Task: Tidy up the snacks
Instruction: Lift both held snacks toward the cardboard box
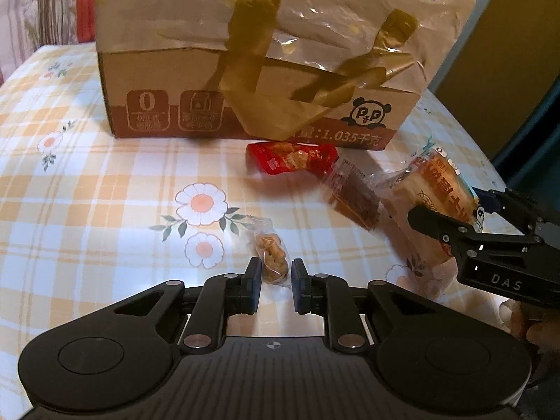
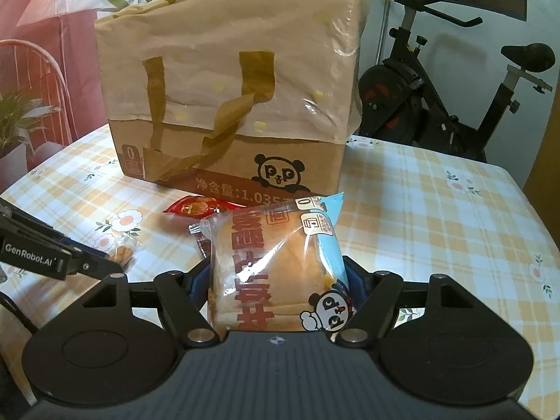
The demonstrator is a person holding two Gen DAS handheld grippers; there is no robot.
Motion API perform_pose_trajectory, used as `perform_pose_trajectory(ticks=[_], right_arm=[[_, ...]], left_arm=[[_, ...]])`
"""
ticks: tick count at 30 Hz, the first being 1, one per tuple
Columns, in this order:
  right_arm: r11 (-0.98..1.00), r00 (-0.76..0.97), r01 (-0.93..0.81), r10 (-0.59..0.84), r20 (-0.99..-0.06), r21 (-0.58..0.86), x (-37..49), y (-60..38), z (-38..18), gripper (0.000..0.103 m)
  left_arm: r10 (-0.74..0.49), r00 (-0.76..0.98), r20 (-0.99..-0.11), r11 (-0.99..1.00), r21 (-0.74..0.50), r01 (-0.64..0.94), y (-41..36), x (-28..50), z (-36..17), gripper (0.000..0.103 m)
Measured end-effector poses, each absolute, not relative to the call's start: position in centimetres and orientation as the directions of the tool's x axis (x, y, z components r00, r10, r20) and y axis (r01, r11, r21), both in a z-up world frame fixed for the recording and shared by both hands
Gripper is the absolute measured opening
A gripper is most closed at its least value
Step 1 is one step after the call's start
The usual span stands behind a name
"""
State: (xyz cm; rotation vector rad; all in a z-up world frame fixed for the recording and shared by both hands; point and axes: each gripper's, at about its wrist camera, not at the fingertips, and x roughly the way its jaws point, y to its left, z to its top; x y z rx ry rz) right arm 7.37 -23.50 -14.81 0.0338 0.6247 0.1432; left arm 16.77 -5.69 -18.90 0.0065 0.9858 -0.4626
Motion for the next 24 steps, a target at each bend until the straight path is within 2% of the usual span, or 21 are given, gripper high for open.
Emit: perform_pose_trajectory(ticks=[10, 15, 24], right_arm=[[0.989, 0.801, -0.128, 0.145, -0.580, 0.070, 7.2, -23.3, -14.7, 0.075], [0.991, 0.804, -0.120, 0.136, -0.579, 0.066, 7.0, -23.5, -14.7, 0.075], [0.982, 0.832, -0.174, 0.185, -0.523, 0.071, 6.0, -22.6, -12.9, 0.075]], left_arm=[[-0.371, 0.522, -0.768, 0.903, -0.168, 0.395, -5.1, 16.2, -18.8, 0.018], [-0.421, 0.580, -0.698, 0.894, -0.212, 0.395, -3.1, 14.9, -17.1, 0.018], [-0.415, 0.705, -0.575, 0.903, -0.162, 0.399, -1.9, 13.2, -13.3, 0.018]])
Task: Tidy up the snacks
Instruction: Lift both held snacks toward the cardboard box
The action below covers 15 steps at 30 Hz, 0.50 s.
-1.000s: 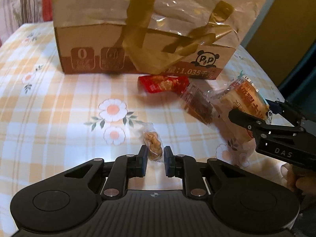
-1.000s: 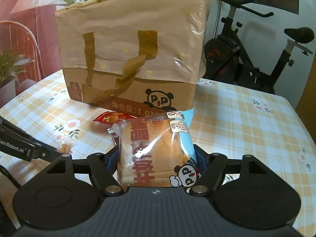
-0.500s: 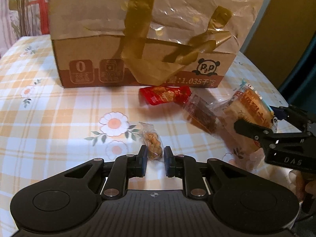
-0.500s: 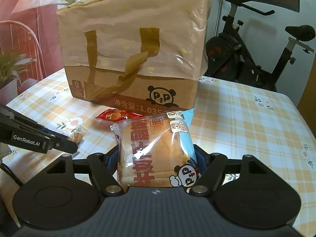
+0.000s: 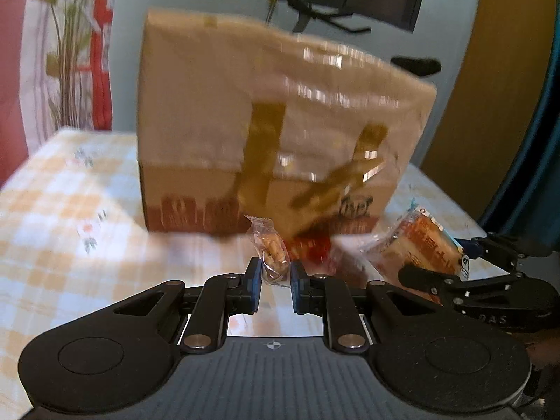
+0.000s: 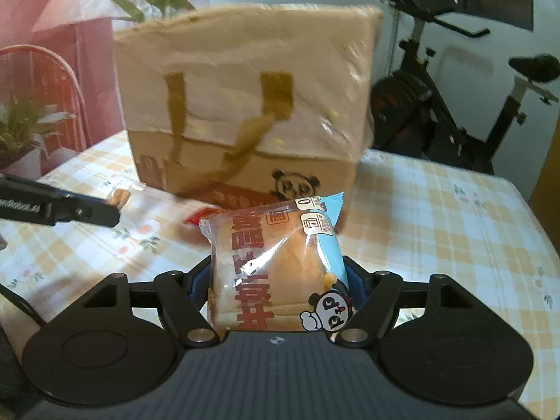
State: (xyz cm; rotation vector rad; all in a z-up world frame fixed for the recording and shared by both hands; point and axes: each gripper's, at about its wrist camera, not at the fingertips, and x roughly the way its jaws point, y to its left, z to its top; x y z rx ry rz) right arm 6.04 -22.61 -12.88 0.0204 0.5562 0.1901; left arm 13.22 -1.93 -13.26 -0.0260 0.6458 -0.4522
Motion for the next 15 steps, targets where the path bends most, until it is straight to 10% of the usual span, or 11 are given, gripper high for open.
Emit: perform_pose_trajectory(ticks=[15], right_arm=[[0.951, 0.926, -0.274, 0.301, -0.228, 0.143, 8.0, -23.4, 0.2, 0.075]], left_arm=[[-0.496, 0.815, -0.301, 0.865, -0.082, 0.496, -2.0, 16.1, -0.7, 0.018]])
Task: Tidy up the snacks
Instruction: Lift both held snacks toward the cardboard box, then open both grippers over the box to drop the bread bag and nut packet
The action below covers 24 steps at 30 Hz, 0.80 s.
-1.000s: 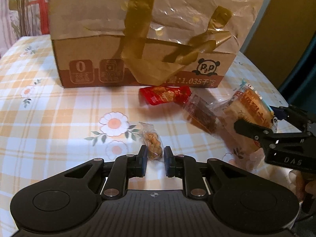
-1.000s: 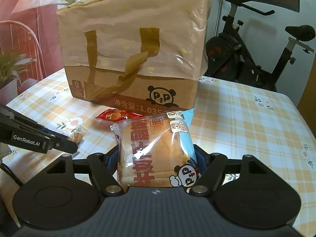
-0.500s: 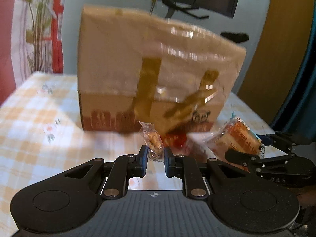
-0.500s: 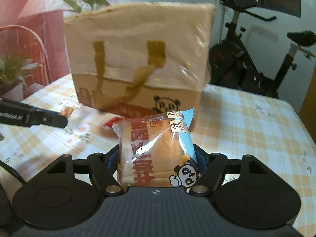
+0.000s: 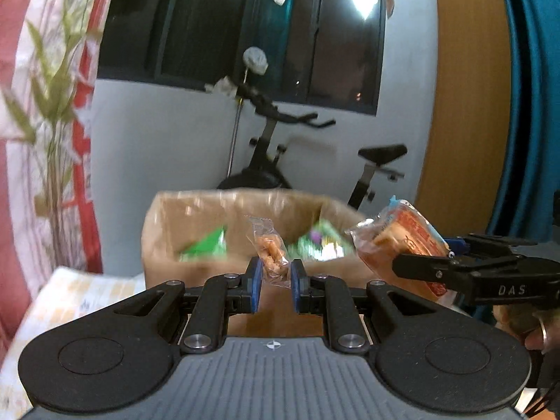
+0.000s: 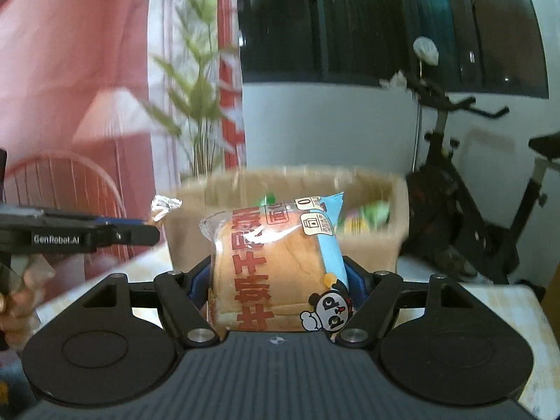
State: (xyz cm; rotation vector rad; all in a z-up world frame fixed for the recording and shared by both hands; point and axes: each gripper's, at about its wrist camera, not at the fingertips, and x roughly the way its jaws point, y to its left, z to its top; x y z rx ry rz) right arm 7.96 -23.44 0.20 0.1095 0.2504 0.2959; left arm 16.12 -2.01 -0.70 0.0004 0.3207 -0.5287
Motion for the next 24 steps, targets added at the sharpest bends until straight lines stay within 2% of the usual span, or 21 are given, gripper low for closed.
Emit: perform_pose_trajectory(ticks=[4, 6, 9, 16, 24], right_arm=[[0.953, 0.939, -0.271, 0.292, -0.181, 0.132, 10.9, -23.6, 2.9, 0.075], [0.960, 0.943, -0.253, 0.272, -0.192, 0.118, 13.1, -23.3, 4.0, 0.075], [0.965, 0.945, -0.246, 0.260, -0.201, 0.092, 16.1, -22.6, 4.9, 0.075], [0.981, 0.934, -0.193, 0.189, -0.303, 0.019, 21.9, -20.8, 3.0, 0.075], [0.984, 0.916, -0.132, 0.169, -0.364, 0.124, 23.2, -21.3, 0.5, 0.075]], left_arm=[[-0.506, 0.803, -0.315, 0.861, -0.119, 0.495, -2.7, 19.6, 1.0, 0.018], [-0.515, 0.793, -0.325, 0.857, -0.170, 0.487, -2.6, 21.7, 1.3, 0.018], [-0.480, 0.811, -0.335, 0.877, -0.165, 0.451, -2.9, 24.0, 1.4, 0.018], [-0.438, 0.802, -0.407, 0.898, -0.151, 0.414, -3.6, 27.8, 0.3, 0.018], [-0.428, 0.789, -0.442, 0.903, -0.159, 0.400, -2.7, 28.0, -0.4, 0.019]])
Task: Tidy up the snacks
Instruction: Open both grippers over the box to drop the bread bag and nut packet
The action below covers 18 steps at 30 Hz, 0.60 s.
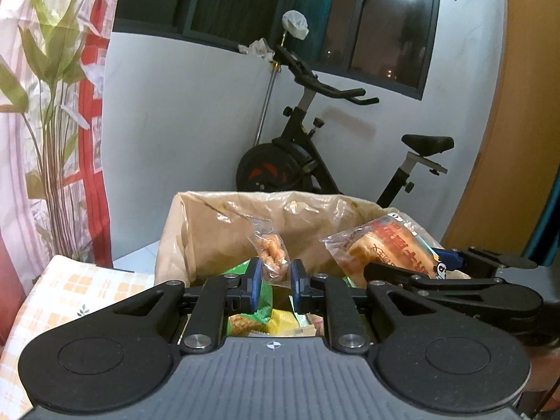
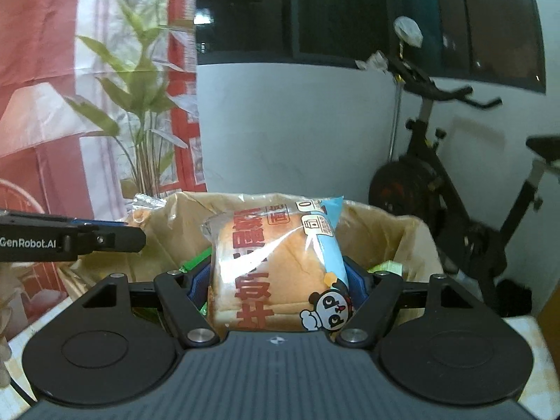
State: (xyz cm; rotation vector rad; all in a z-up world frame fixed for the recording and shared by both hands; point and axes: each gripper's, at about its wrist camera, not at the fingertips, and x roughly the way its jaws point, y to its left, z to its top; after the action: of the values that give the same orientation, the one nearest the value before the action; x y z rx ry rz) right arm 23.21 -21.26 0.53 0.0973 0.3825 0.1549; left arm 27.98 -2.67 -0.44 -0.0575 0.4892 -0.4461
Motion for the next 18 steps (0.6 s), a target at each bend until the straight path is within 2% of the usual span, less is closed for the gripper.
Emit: perform_pose_trajectory(ticks=[7, 9, 10, 18], right_arm=[[0.972, 0.907, -0.117, 0.187, -0.377, 0.202, 22.7, -22.4, 0.3, 0.076], [0.972, 0.904, -0.109, 0.183, -0.386, 0.206, 22.6, -22.5, 0.2, 0.078], [0.971, 0.902, -0.108, 0.185, -0.390, 0.212, 22.5, -22.5, 0.2, 0.079], [0.968, 0.912, -0.177, 0.229, -0.342, 0.177, 20.1, -22.0, 1.0, 0.081]], left_arm=[[-0.424, 0.778, -0.463, 0.904, -0.163, 0.396, -2.6, 28.2, -1.0, 0.021], [-0.427, 0.777, -0.463, 0.903, -0.171, 0.394, -2.4, 28.1, -1.1, 0.043], [-0.422, 0.782, -0.458, 0.905, -0.169, 0.390, -2.3, 28.0, -1.1, 0.046], [-0.406, 0.801, -0.441, 0.912, -0.143, 0.384, -1.9, 26.7, -0.8, 0.049]])
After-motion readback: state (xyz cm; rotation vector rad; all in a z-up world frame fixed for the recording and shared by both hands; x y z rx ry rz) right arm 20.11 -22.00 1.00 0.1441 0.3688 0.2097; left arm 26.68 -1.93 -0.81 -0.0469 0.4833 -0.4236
